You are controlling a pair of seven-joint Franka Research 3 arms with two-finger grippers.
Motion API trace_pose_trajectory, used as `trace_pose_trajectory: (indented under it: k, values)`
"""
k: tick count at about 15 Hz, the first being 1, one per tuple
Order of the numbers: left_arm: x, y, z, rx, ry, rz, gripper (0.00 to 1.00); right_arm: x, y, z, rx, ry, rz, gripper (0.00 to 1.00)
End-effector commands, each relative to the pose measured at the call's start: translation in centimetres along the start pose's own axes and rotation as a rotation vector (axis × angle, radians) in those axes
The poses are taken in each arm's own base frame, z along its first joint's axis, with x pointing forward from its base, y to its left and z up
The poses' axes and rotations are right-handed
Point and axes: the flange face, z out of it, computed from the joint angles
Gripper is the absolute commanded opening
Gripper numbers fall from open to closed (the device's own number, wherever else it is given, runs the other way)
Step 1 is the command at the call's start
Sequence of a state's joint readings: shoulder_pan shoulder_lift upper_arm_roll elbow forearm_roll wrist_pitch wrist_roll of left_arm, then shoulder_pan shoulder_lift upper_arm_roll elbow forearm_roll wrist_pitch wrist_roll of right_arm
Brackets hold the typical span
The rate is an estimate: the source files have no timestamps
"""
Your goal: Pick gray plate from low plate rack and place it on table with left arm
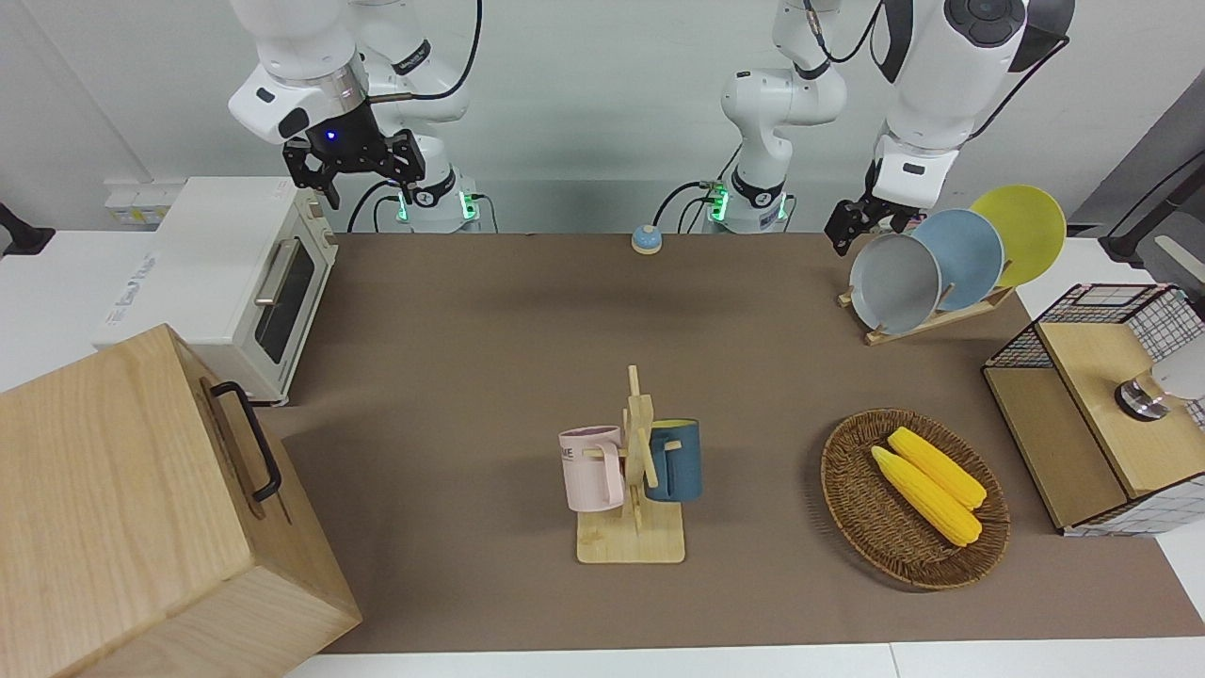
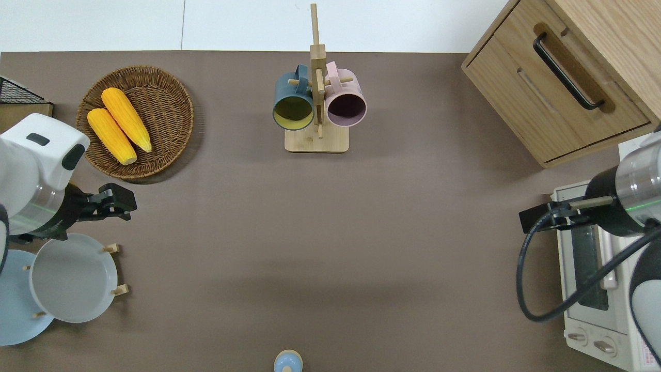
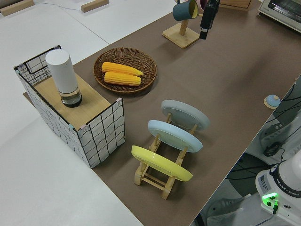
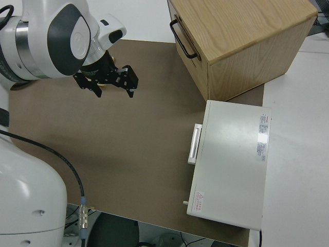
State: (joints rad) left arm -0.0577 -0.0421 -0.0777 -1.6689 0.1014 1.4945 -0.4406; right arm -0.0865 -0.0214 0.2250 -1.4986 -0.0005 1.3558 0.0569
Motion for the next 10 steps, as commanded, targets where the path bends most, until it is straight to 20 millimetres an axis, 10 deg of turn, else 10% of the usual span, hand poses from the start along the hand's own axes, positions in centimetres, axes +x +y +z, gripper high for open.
trace_pose_trajectory:
  k: [1, 10]
  values:
    - [0.06, -0.28, 0.47, 0.013, 0.008, -0.013, 0.99, -0.35, 0.28, -0.35, 0.003, -0.005, 0.003, 0.99]
    - [-0.02, -0.27, 0.47, 0.017, 0.008, -0.015, 0.99, -0.35, 0.28, -0.35, 0.003, -0.005, 0.003, 0.987]
